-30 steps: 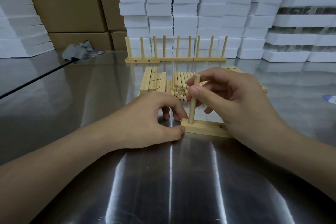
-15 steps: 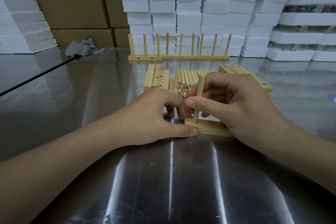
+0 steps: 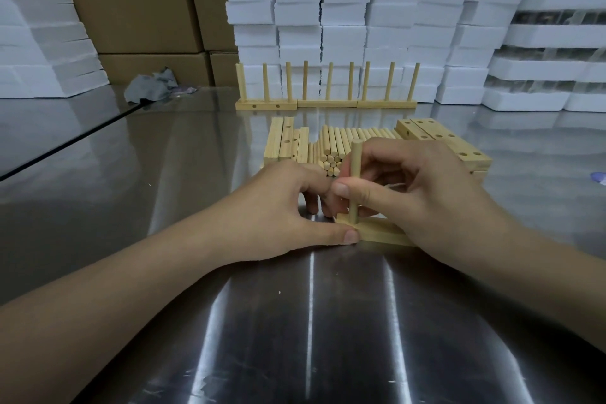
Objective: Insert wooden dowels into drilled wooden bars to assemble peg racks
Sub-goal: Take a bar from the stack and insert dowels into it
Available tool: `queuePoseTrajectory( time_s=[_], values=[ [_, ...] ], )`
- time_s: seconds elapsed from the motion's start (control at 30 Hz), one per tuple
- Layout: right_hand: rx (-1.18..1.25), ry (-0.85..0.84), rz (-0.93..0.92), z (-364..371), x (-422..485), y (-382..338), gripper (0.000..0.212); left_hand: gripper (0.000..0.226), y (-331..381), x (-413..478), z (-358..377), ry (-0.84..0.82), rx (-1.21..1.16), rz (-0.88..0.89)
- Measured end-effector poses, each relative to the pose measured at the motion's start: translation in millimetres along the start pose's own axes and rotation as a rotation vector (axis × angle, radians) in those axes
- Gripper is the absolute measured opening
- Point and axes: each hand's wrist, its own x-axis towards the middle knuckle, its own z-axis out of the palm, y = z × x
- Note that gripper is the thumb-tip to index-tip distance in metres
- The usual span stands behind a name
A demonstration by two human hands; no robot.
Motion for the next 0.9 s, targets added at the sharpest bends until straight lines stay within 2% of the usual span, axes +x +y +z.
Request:
queuePoseTrajectory(
  time_s=[0.07,0.1,0.2,0.27,0.3,0.37,0.47,0.6,0.8,0.9],
  values=[
    [-0.007,0.004,-0.005,0.9,-0.8,0.7,0.011,0.01,4.4,1.2,-1.6,-0.007,-0.036,-0.024],
    [0.007,0.007,-0.003,1.3,-0.8,0.9,0.012,0.007,6.4,2.3,-2.2,0.012,-0.15,-0.045],
    [0.049,0.008,0.005,2.1,0.4,2.1,0.012,0.032,18.7,9.2,-1.7,0.174,-0.707,-0.122],
    [0.053,0.009,0.004,1.8,1.0,2.7,0.007,0.053,32.0,14.2,5.3,0.215,-0.888,-0.112],
    [0.05,0.013,-0.002,2.4,1.1,3.3,0.004,0.054,38.0,15.6,10.3,0.219,-0.899,-0.103],
    [0.054,0.027,-0.017,3.6,0.0,4.1,0.002,0.042,47.7,18.3,22.1,0.215,-0.857,-0.1],
    [0.032,0.071,-0.028,4.3,-2.1,3.7,0.008,0.031,48.7,19.2,32.2,0.193,-0.891,-0.114],
    [0.092,0.031,-0.004,3.2,-2.5,4.1,0.008,0.044,46.7,17.5,32.2,0.167,-1.074,-0.107],
    [0.102,0.017,-0.011,1.2,-3.4,7.3,0.006,0.046,44.2,23.2,34.1,0.145,-1.159,-0.135],
    [0.147,0.006,-0.002,-0.3,-2.9,10.2,0.011,0.042,42.8,25.8,35.9,0.14,-1.111,-0.105]
  ],
)
